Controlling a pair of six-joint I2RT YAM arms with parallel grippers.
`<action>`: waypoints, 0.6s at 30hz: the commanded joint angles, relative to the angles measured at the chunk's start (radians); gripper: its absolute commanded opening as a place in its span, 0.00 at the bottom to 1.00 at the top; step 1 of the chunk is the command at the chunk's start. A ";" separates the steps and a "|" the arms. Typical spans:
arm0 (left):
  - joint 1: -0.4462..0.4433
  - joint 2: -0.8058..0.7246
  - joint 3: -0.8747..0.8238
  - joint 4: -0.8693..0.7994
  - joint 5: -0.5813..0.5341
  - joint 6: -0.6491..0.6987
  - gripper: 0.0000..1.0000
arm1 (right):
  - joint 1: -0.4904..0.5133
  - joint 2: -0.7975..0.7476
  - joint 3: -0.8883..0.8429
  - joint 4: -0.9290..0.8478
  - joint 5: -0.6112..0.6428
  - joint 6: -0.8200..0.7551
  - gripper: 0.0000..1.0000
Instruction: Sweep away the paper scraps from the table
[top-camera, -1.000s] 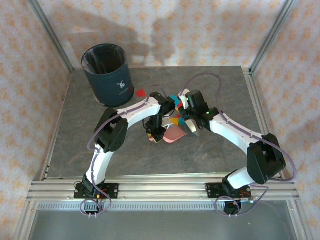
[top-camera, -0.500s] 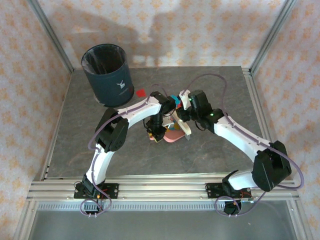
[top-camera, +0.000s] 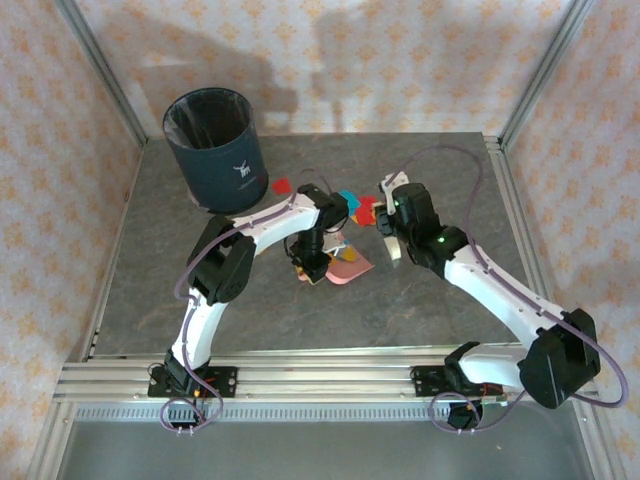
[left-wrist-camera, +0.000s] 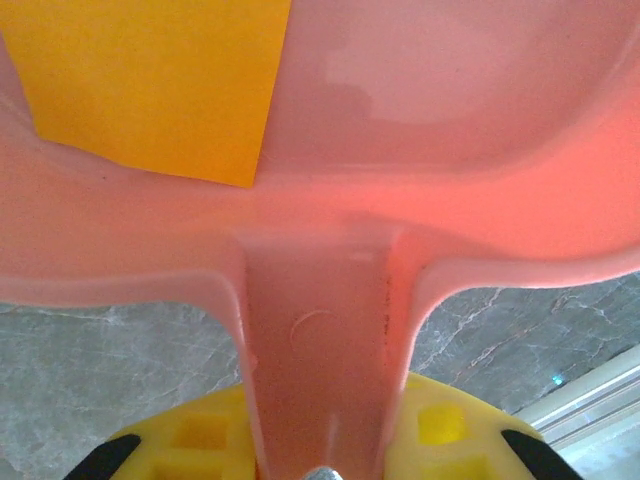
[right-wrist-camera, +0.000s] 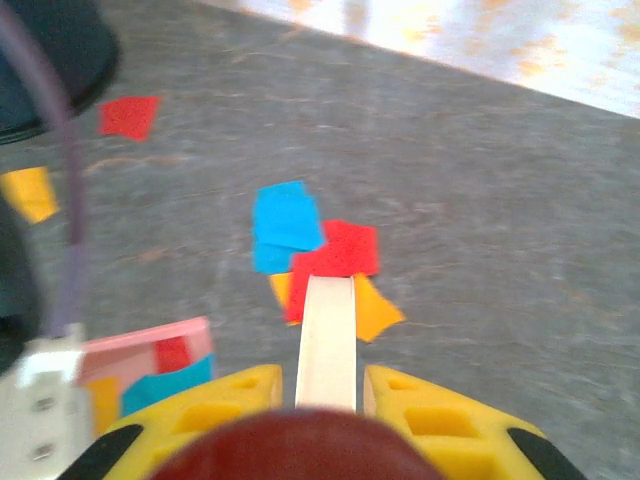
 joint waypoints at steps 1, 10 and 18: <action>0.013 -0.052 -0.013 0.001 0.001 -0.022 0.00 | -0.040 0.027 0.017 0.079 0.152 0.018 0.00; 0.025 -0.049 -0.006 0.008 0.007 -0.033 0.00 | -0.128 0.170 0.062 0.247 0.159 -0.093 0.00; 0.026 -0.055 -0.013 0.012 0.006 -0.036 0.00 | -0.148 0.323 0.153 0.276 0.033 -0.171 0.00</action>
